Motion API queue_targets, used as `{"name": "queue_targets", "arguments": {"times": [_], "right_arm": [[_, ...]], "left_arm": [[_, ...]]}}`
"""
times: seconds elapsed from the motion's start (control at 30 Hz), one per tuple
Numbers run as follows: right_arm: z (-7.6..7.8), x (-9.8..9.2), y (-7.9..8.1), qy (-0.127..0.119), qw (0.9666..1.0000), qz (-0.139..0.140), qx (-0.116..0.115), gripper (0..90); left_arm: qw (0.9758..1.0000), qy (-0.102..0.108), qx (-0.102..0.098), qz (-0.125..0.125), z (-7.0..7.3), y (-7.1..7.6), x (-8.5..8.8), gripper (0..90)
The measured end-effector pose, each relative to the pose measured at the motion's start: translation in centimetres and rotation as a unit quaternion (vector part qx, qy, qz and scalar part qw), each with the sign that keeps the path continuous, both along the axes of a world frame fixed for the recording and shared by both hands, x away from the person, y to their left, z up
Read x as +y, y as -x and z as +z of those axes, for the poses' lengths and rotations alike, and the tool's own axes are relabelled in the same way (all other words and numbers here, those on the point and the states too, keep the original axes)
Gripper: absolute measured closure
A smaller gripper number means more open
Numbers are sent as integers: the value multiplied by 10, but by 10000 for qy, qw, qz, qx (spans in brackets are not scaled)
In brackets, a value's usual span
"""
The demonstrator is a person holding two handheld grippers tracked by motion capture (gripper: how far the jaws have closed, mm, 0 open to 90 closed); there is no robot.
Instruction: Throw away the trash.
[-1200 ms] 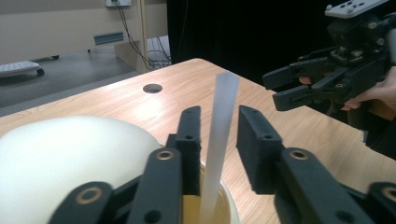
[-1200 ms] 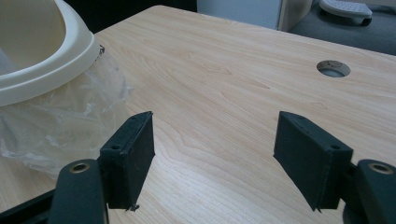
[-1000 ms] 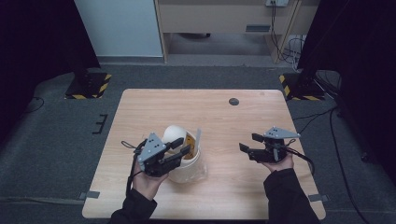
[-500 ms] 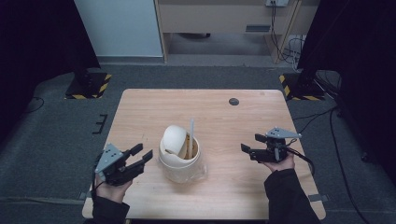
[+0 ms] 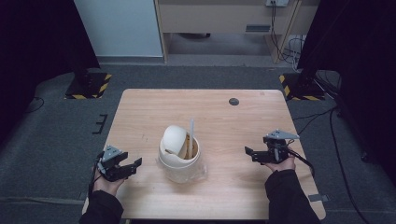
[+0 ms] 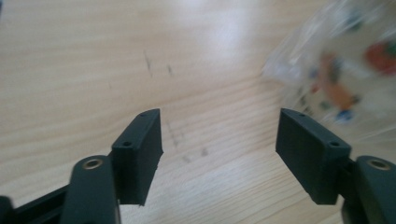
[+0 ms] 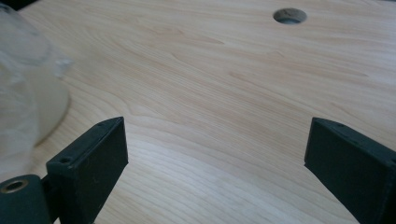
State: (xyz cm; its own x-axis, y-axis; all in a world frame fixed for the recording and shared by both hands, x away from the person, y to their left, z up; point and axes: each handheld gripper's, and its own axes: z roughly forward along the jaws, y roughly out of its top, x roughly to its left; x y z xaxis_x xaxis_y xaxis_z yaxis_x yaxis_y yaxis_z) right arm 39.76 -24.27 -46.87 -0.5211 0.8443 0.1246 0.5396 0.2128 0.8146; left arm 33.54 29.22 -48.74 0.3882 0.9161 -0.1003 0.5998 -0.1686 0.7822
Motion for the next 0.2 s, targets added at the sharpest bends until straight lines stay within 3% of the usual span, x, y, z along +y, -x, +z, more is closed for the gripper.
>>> {"name": "queue_targets", "arguments": {"times": [0.1,0.2], "right_arm": [[-8,-4,-3,111,9998,-121,97,57],[-19,-6,-8,379,9986,-128,354,50]], "left_arm": [[9998,-108,158,15,-7,-4,0,236],[9985,-467,274,-46,-18,-9,-1,163]]}}
